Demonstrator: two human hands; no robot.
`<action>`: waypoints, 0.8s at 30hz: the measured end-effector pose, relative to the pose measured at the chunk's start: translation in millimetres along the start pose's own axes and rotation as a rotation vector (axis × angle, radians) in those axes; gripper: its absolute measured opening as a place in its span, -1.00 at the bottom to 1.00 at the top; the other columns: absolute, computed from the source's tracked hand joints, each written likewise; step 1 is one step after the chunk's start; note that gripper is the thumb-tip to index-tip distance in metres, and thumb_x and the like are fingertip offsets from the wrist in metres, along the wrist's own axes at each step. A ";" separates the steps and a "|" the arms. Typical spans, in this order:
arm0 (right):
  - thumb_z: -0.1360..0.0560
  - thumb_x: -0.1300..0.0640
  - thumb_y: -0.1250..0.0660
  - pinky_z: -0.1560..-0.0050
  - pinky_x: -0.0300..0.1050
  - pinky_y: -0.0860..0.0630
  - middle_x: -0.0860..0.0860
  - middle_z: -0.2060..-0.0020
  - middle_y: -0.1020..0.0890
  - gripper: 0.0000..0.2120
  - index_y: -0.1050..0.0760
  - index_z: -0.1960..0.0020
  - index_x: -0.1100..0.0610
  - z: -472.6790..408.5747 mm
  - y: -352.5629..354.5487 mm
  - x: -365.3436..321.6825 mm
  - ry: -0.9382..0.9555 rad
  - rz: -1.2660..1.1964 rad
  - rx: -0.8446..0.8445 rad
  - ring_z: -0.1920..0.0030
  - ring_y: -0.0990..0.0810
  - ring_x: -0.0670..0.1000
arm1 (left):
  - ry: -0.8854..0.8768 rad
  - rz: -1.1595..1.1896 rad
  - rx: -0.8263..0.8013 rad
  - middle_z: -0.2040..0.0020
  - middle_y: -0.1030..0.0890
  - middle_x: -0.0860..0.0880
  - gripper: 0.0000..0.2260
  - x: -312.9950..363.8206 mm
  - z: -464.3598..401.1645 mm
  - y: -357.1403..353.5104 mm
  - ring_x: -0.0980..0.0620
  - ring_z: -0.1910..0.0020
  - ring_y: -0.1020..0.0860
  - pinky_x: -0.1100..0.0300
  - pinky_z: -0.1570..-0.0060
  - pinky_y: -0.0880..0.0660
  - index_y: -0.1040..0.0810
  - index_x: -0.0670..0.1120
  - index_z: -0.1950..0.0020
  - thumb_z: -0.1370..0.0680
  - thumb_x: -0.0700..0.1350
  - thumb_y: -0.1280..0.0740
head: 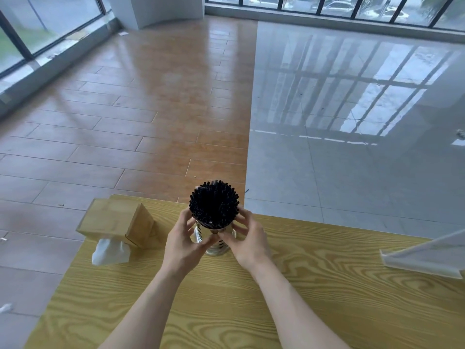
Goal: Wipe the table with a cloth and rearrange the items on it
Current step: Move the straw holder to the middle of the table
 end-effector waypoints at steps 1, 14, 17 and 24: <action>-0.43 0.13 -0.58 -0.01 -0.42 -0.52 -0.30 -0.09 -0.57 -0.33 -0.39 -0.45 -0.13 0.8 -0.4 0.3 0.001 0.002 0.002 -0.10 -0.60 -0.26 | 0.007 0.001 -0.006 -0.13 -0.50 0.47 -0.32 -0.7 0.6 -0.4 0.61 -0.07 -0.44 0.63 -0.06 -0.35 -0.37 0.19 -0.37 -0.36 -0.05 -0.63; -0.48 -0.09 -0.49 -0.42 0.01 -0.47 -0.23 -0.44 -0.47 -0.19 -0.13 -0.60 -0.22 9.3 -11.3 3.6 0.013 0.127 -0.044 -0.43 -0.47 -0.10 | 0.036 -0.070 -0.068 -0.36 -0.43 0.42 -0.31 -1.8 3.7 -2.0 0.64 -0.28 -0.27 0.24 -0.35 -0.31 -0.22 0.33 -0.47 -0.52 -0.13 -0.48; -0.51 -0.04 -0.47 -0.49 -0.02 -0.37 -0.17 -0.52 -0.38 -0.19 -0.11 -0.62 -0.11 15.3 -6.0 2.5 -0.009 0.098 -0.021 -0.49 -0.40 -0.08 | 0.077 -0.099 -0.055 -0.65 -0.15 0.14 -0.06 -2.7 10.9 4.7 0.22 -0.58 -0.18 0.09 -0.52 -0.20 0.06 0.15 -0.66 -0.50 -0.13 -0.51; -0.55 0.03 -0.44 -0.14 -0.17 -0.52 -0.26 0.00 -0.62 -0.66 -0.53 -0.30 0.01 53.9 3.2 17.1 -0.114 0.126 0.117 -0.14 -0.63 -0.09 | 0.102 -0.178 0.079 -0.48 -0.46 0.04 -0.24 3.7 50.6 42.6 0.05 -0.43 -0.46 0.10 -0.40 -0.38 -0.21 0.00 -0.62 -0.50 -0.14 -0.50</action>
Point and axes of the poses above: each hand's wrist, its own z-axis away from the middle knuckle, its own y-axis out of the back of the hand, x = y × z, the point moved 7 cm from there along -z, towards the middle knuckle
